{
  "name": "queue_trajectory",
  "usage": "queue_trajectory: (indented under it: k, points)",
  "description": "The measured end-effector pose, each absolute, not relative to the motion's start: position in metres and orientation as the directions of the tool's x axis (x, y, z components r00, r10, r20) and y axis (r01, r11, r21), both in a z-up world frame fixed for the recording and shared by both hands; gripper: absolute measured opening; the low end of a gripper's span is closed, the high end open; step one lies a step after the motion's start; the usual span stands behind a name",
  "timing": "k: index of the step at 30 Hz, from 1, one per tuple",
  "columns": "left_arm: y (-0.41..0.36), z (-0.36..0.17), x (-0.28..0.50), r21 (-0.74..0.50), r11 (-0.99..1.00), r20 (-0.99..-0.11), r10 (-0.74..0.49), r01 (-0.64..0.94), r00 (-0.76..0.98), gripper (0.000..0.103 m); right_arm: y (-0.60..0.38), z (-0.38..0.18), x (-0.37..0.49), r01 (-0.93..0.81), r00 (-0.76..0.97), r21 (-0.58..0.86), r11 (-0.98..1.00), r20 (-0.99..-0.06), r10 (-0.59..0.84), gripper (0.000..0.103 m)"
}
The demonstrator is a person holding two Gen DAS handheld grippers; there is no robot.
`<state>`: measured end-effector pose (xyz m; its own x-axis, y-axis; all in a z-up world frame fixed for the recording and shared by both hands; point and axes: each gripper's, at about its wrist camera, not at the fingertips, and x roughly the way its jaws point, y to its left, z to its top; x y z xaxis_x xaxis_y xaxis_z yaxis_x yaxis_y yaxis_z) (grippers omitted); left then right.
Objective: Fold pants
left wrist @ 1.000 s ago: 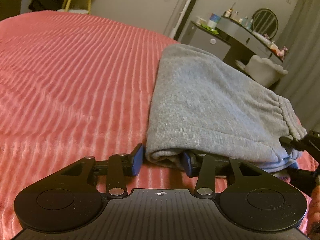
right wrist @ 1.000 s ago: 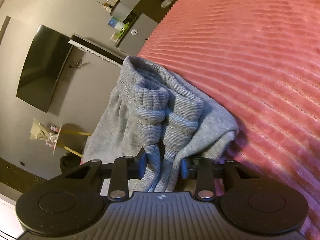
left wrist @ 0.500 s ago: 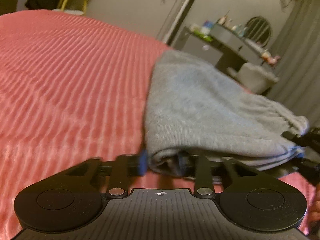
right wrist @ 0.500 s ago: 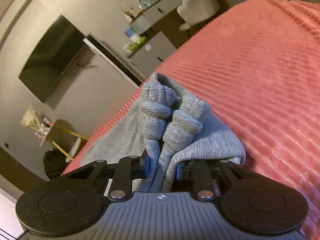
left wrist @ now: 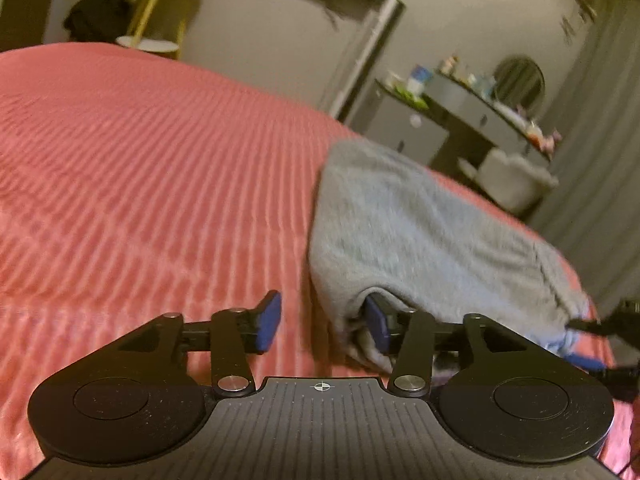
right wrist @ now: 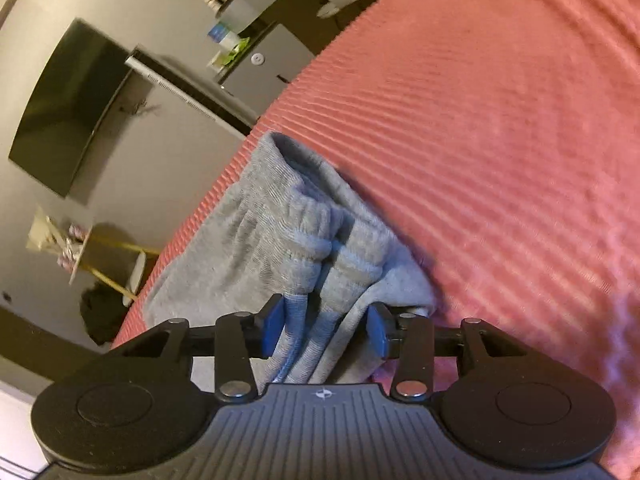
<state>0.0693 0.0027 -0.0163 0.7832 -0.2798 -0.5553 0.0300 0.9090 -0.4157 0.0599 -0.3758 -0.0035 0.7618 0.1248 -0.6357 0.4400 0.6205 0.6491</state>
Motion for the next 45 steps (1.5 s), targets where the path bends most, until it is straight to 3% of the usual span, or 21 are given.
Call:
queue_trajectory:
  k: [3, 4, 6, 10, 13, 15, 17, 20, 22, 24, 27, 29, 31, 32, 33, 37, 39, 41, 43, 45]
  points:
    - [0.015, -0.005, 0.06, -0.448, 0.894, -0.497, -0.235, -0.015, 0.835, 0.055, -0.384, 0.006, 0.055, 0.454, 0.769, 0.651, 0.609, -0.632, 0.101, 0.044]
    - [0.019, 0.0, 0.057, -0.455, 0.89, -0.469, -0.203, -0.038, 0.86, 0.064, -0.385, 0.011, 0.05, 0.452, 0.778, 0.643, 0.619, -0.623, 0.079, 0.045]
    - [0.027, 0.002, 0.057, -0.478, 0.873, -0.448, -0.15, -0.095, 0.881, 0.071, -0.387, 0.019, 0.049, 0.449, 0.794, 0.638, 0.626, -0.605, 0.047, 0.048]
    - [0.013, -0.01, 0.086, -0.524, 0.848, -0.529, -0.258, -0.072, 0.808, 0.071, -0.385, 0.013, 0.067, 0.388, 0.813, 0.653, 0.65, -0.574, 0.092, 0.07]
    - [-0.01, -0.017, 0.098, -0.495, 0.869, -0.557, -0.312, -0.006, 0.769, 0.073, -0.382, -0.016, 0.085, 0.463, 0.745, 0.618, 0.635, -0.659, 0.099, 0.071]
    - [-0.022, -0.022, 0.103, -0.413, 0.91, -0.587, -0.288, 0.026, 0.757, 0.072, -0.383, -0.026, 0.09, 0.457, 0.762, 0.64, 0.617, -0.639, 0.099, 0.072]
    - [-0.027, -0.027, 0.105, -0.35, 0.936, -0.608, -0.246, 0.022, 0.755, 0.073, -0.382, -0.021, 0.094, 0.439, 0.785, 0.65, 0.621, -0.613, 0.087, 0.072]
    - [-0.022, -0.028, 0.113, -0.404, 0.915, -0.611, -0.267, -0.004, 0.745, 0.072, -0.374, -0.011, 0.106, 0.408, 0.812, 0.618, 0.672, -0.582, 0.043, 0.071]
    - [-0.019, -0.028, 0.114, -0.428, 0.904, -0.604, -0.285, -0.001, 0.744, 0.072, -0.367, -0.014, 0.114, 0.38, 0.827, 0.575, 0.725, -0.562, 0.012, 0.051]
    - [-0.021, -0.03, 0.117, -0.384, 0.923, -0.628, -0.261, 0.0, 0.733, 0.071, -0.357, -0.012, 0.114, 0.38, 0.823, 0.522, 0.764, -0.568, -0.022, 0.045]
    - [-0.019, -0.038, 0.116, -0.347, 0.938, -0.664, -0.227, -0.024, 0.713, 0.074, -0.35, 0.005, 0.095, 0.28, 0.893, 0.563, 0.777, -0.45, 0.005, 0.043]
    - [-0.016, -0.037, 0.116, -0.364, 0.93, -0.665, -0.229, -0.042, 0.711, 0.074, -0.351, 0.008, 0.094, 0.294, 0.884, 0.521, 0.801, -0.466, -0.021, 0.047]
    - [-0.015, -0.033, 0.114, -0.345, 0.937, -0.668, -0.203, -0.056, 0.716, 0.071, -0.346, 0.004, 0.106, 0.439, 0.778, 0.335, 0.833, -0.607, -0.166, 0.069]
    - [-0.014, -0.028, 0.114, -0.338, 0.939, -0.666, -0.197, -0.056, 0.719, 0.07, -0.344, 0.002, 0.109, 0.491, 0.732, 0.266, 0.83, -0.642, -0.227, 0.07]
    - [-0.014, -0.023, 0.112, -0.331, 0.942, -0.662, -0.19, -0.056, 0.725, 0.07, -0.344, 0.006, 0.105, 0.501, 0.741, 0.264, 0.824, -0.623, -0.25, 0.077]
    - [-0.032, 0.005, 0.114, -0.238, 0.971, -0.65, -0.17, 0.014, 0.741, 0.068, -0.309, 0.037, 0.103, 0.432, 0.841, 0.112, 0.895, -0.409, -0.355, 0.077]
    - [-0.048, 0.014, 0.123, -0.206, 0.974, -0.625, -0.202, 0.09, 0.754, 0.068, -0.286, 0.041, 0.113, 0.262, 0.914, 0.077, 0.962, -0.341, -0.222, 0.076]
    - [-0.068, 0.018, 0.143, -0.186, 0.966, -0.605, -0.256, 0.178, 0.754, 0.069, -0.267, 0.032, 0.137, 0.092, 0.926, 0.057, 0.994, -0.371, -0.064, 0.066]
    - [-0.081, 0.013, 0.171, -0.194, 0.95, -0.606, -0.312, 0.244, 0.732, 0.066, -0.249, 0.019, 0.171, 0.027, 0.897, -0.023, 0.999, -0.44, -0.035, 0.034]
    - [-0.085, 0.007, 0.198, -0.217, 0.943, -0.594, -0.331, 0.251, 0.733, 0.066, -0.242, 0.008, 0.206, 0.009, 0.864, -0.053, 0.999, -0.503, -0.034, 0.03]
